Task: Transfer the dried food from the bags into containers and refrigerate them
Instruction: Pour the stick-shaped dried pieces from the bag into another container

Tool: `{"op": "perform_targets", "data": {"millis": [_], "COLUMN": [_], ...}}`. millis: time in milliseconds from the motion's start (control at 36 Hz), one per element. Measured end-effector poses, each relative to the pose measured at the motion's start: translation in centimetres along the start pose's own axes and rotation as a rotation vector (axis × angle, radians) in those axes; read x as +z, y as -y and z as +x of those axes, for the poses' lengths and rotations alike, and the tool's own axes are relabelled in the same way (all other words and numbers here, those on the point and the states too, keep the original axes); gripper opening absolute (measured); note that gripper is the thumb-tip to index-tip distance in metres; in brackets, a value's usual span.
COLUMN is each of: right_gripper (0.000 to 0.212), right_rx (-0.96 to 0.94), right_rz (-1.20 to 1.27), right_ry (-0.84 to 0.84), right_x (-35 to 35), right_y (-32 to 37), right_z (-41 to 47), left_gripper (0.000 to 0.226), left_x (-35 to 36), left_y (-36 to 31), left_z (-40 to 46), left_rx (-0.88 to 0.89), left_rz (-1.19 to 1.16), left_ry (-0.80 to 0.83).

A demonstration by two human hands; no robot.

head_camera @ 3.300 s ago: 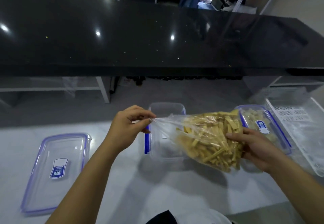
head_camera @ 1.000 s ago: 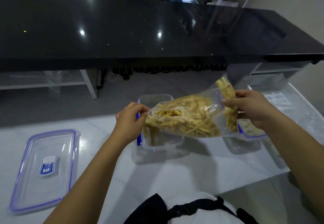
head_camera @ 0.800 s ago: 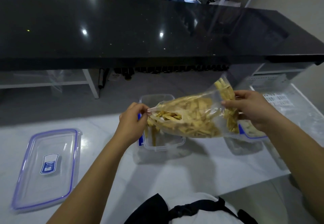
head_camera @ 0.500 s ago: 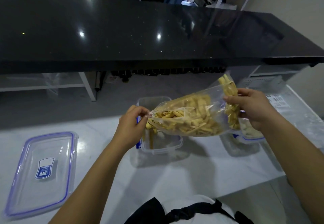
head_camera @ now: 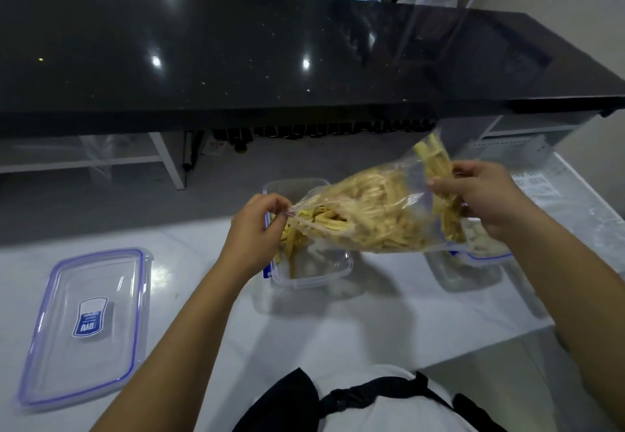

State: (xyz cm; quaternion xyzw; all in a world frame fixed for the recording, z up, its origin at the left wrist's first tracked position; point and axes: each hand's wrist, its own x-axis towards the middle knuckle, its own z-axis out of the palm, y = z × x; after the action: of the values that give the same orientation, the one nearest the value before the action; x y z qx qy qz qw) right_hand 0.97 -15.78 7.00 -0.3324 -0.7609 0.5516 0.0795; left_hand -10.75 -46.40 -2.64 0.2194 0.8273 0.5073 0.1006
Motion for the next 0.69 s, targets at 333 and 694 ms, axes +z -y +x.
{"op": "perform_targets", "data": {"millis": [333,694], "right_gripper": [0.020,0.019], "right_rx": [-0.015,-0.090], "right_rz": [0.084,0.023], "right_ry": [-0.050,-0.024], "right_x": [0.4,1.9], "right_y": [0.5,0.6], "right_z": [0.1,-0.2], "left_gripper": [0.026,0.020], "left_x": [0.0,0.6], "left_y": [0.2,0.3], "left_z": [-0.2,0.0], "left_rx": [-0.030,-0.037], "left_rz": [-0.058,0.013], "left_ry": [-0.020,-0.064]}}
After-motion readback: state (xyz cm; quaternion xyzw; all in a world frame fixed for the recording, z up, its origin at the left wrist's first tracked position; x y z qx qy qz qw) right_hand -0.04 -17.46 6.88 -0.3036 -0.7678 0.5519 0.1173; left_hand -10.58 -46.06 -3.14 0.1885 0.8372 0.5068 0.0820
